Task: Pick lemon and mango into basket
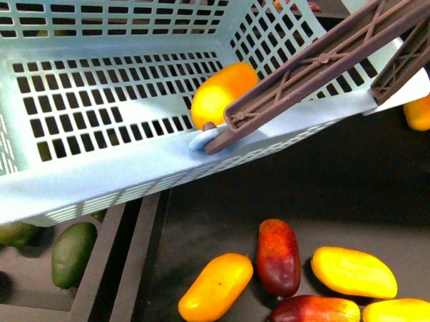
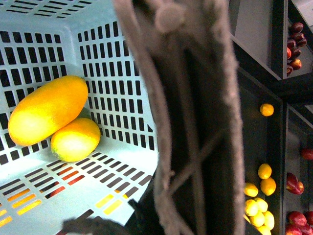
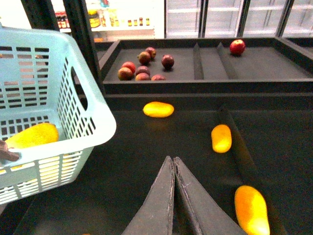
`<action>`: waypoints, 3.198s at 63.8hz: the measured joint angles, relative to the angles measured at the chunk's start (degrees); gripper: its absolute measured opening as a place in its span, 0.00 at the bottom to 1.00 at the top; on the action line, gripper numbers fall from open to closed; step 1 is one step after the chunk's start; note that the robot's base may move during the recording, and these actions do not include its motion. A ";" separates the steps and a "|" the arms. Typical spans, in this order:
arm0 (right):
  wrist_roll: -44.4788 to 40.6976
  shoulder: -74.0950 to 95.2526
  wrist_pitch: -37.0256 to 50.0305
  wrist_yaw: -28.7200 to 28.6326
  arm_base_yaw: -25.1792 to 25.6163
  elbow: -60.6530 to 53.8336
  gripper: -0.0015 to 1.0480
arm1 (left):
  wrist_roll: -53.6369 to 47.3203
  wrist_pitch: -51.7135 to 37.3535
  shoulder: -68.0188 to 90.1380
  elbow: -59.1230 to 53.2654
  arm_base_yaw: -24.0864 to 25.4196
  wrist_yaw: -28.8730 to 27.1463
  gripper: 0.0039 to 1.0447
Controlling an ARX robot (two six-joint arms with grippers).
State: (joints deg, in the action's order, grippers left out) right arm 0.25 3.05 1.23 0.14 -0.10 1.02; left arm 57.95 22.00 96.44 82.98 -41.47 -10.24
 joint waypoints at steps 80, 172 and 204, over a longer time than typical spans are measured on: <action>-0.07 -2.73 -1.16 0.04 0.00 0.00 0.92 | 0.55 0.00 0.00 -0.02 -0.70 1.44 0.05; -0.09 -2.82 -1.31 -0.63 0.09 -0.02 0.92 | 0.09 -0.02 0.11 -0.42 0.63 -0.20 0.05; -0.09 -2.82 -1.31 -0.11 0.09 -0.02 0.92 | -3.21 -8.15 1.73 -0.09 6.40 -17.18 0.05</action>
State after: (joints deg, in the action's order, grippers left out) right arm 0.16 0.23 -0.08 0.03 -0.01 0.99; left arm 54.74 13.85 98.17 82.89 -35.07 -27.42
